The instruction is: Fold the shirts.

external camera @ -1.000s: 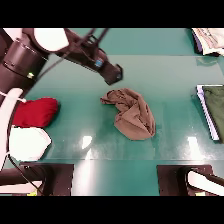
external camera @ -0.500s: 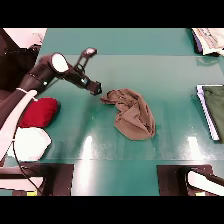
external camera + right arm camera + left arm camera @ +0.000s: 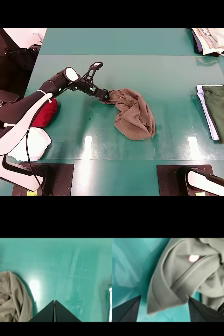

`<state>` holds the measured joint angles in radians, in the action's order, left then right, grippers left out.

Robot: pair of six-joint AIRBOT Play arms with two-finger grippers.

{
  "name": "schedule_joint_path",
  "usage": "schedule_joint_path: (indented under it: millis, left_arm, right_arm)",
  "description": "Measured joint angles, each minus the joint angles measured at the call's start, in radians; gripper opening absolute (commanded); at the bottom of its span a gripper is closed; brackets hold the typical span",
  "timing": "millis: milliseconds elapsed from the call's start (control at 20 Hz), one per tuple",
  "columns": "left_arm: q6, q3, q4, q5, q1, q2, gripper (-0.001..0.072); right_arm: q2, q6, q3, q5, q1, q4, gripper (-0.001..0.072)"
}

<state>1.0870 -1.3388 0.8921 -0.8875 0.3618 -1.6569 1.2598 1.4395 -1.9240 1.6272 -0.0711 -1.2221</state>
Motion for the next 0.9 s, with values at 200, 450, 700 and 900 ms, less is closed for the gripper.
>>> schedule_joint_path:
  millis: [200, 450, 700, 900]
  left_arm:
    - [-0.014, 0.003, -0.023, 0.013, 0.024, -0.008, 0.0285]
    - [-0.015, -0.005, -0.025, 0.013, 0.028, -0.008, 0.0026]
    - [0.051, -0.060, 0.098, -0.088, -0.039, 0.089, 0.0027]
    - [0.079, -0.075, 0.182, -0.145, -0.113, 0.239, 0.0027]
  right_arm:
    - [0.003, 0.004, 0.000, 0.023, 0.000, 0.001, 0.0019]
    - [0.044, 0.020, 0.000, 0.098, 0.002, 0.066, 0.0019]
    - [0.048, 0.025, 0.133, 0.134, 0.069, 0.132, 0.0310]
    - [-0.016, 0.025, 0.463, 0.015, 0.202, 0.148, 0.0626]
